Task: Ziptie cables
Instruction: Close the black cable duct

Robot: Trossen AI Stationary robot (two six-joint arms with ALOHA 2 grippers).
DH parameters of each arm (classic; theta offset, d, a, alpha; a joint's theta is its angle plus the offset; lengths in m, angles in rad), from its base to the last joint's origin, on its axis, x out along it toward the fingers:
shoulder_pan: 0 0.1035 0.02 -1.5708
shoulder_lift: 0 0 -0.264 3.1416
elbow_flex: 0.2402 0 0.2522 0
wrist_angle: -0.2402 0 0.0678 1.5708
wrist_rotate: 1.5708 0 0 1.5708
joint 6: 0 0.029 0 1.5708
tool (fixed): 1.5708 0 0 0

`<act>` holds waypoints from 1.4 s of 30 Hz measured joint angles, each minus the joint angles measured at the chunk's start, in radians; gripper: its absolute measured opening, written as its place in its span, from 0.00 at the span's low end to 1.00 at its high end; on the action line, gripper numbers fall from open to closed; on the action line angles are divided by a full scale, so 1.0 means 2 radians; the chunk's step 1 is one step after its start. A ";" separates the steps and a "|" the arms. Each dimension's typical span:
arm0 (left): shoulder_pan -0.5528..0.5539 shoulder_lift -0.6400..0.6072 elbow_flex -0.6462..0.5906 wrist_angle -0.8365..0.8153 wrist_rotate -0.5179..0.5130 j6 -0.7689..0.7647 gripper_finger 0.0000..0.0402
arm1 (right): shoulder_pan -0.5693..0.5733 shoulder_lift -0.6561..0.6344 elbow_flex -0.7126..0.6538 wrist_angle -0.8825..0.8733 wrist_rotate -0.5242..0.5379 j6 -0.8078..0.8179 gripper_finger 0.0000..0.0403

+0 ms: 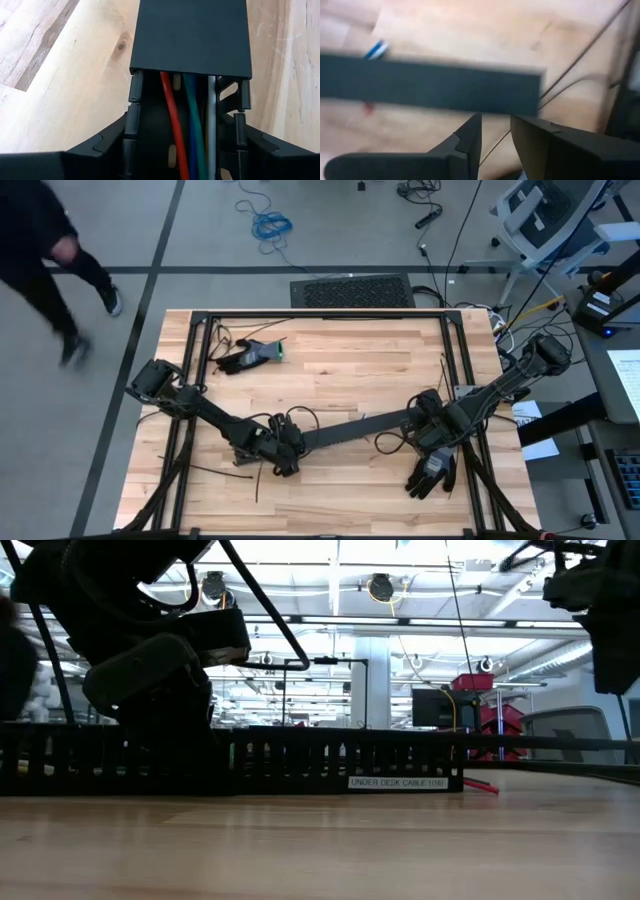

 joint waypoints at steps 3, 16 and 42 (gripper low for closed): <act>0.000 0.000 0.000 -0.006 0.017 0.015 0.64 | -0.016 0.000 0.003 -0.058 0.010 0.029 0.24; -0.018 0.000 0.000 -0.049 0.044 0.038 0.64 | -0.025 0.000 -0.038 -0.020 -0.142 0.071 0.10; -0.020 0.000 0.000 -0.051 0.044 0.038 0.64 | -0.015 0.016 -0.118 0.113 -0.113 0.142 0.00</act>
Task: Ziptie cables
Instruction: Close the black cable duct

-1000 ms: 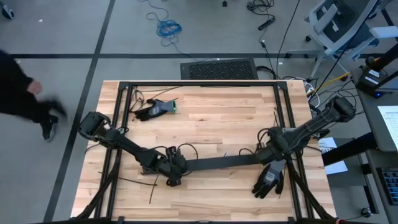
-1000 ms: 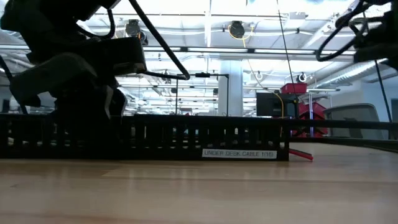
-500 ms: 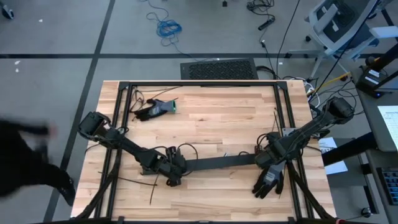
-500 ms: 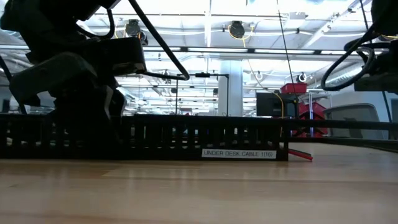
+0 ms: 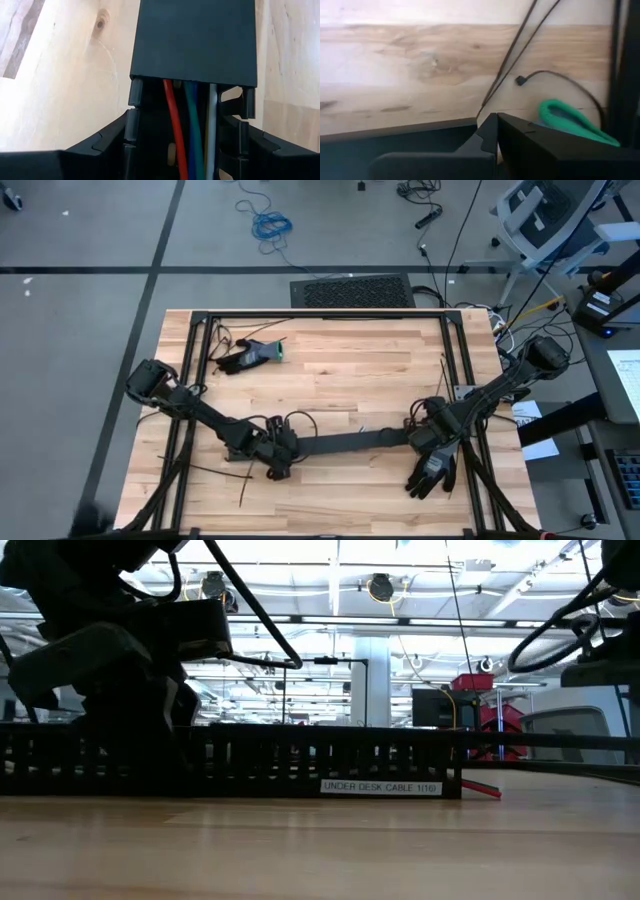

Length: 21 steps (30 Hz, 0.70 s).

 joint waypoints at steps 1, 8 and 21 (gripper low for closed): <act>0.000 0.000 0.000 -0.001 0.000 0.000 0.65 | 0.000 0.000 0.000 0.006 0.000 -0.002 0.00; -0.001 0.000 -0.001 -0.005 0.003 0.000 0.65 | 0.000 0.000 -0.001 0.030 0.016 0.001 0.00; 0.000 -0.001 -0.001 -0.003 0.004 0.000 0.65 | 0.001 -0.001 0.002 0.032 0.013 -0.012 0.00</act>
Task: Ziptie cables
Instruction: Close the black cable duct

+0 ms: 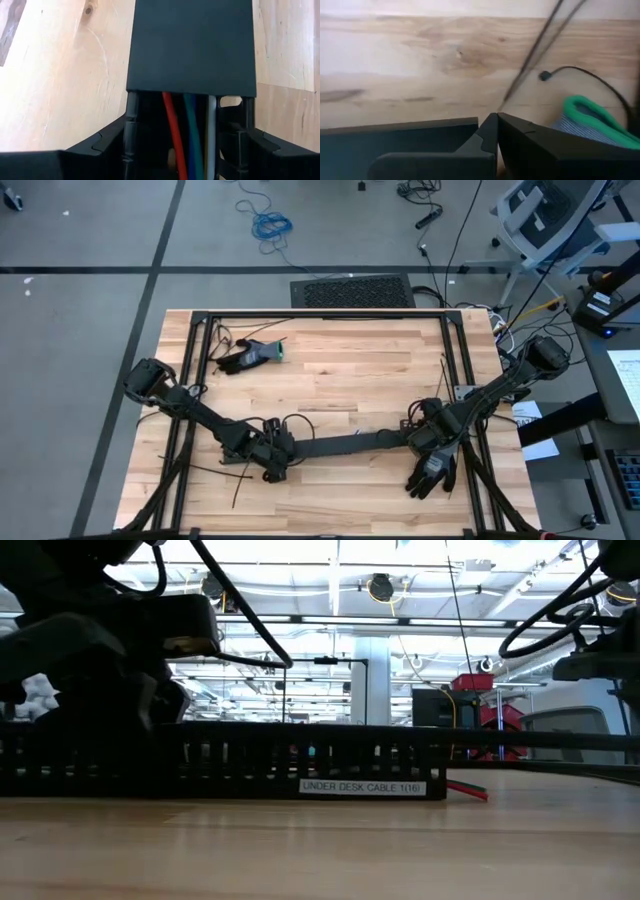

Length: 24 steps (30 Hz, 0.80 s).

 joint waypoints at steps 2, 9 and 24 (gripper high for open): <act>0.000 0.000 0.000 0.003 0.001 0.000 0.65 | 0.004 0.000 0.004 -0.018 -0.011 -0.003 0.00; 0.001 0.001 0.001 0.004 0.002 0.000 0.64 | 0.012 0.000 0.016 -0.053 -0.007 0.001 0.00; 0.004 -0.033 0.000 0.001 -0.031 -0.001 0.64 | 0.012 0.000 0.023 -0.063 -0.011 -0.012 0.00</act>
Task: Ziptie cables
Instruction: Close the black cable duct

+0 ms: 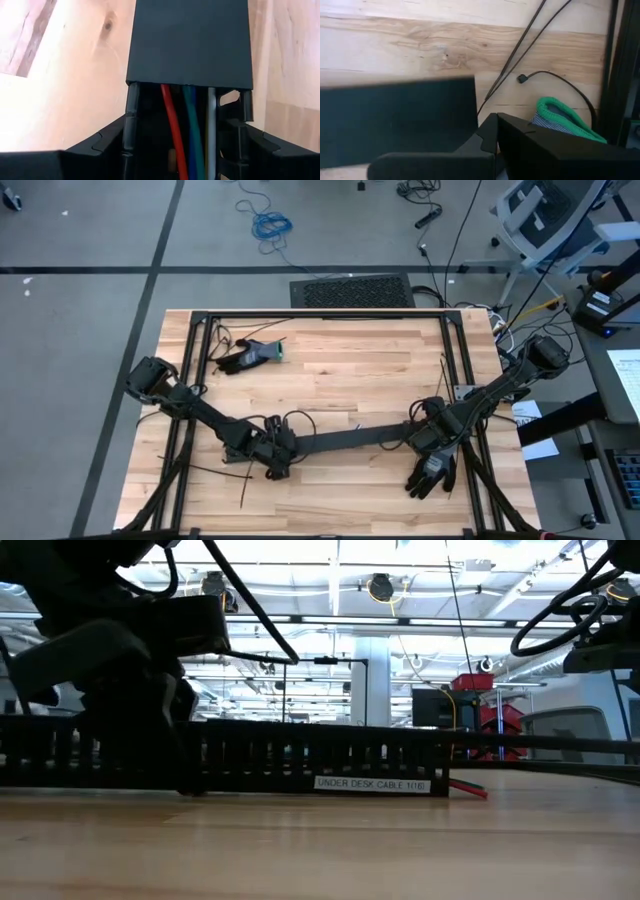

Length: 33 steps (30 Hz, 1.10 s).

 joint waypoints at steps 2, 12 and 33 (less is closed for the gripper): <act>0.000 0.000 0.000 0.000 0.002 -0.010 0.64 | 0.000 0.000 0.000 0.000 0.000 -0.004 0.00; 0.028 -0.002 0.002 -0.012 0.081 -0.012 0.64 | 0.000 0.000 0.000 0.001 0.000 -0.026 0.00; 0.053 -0.011 0.016 -0.047 0.085 -0.027 0.64 | 0.004 0.000 -0.001 0.032 0.017 -0.080 0.00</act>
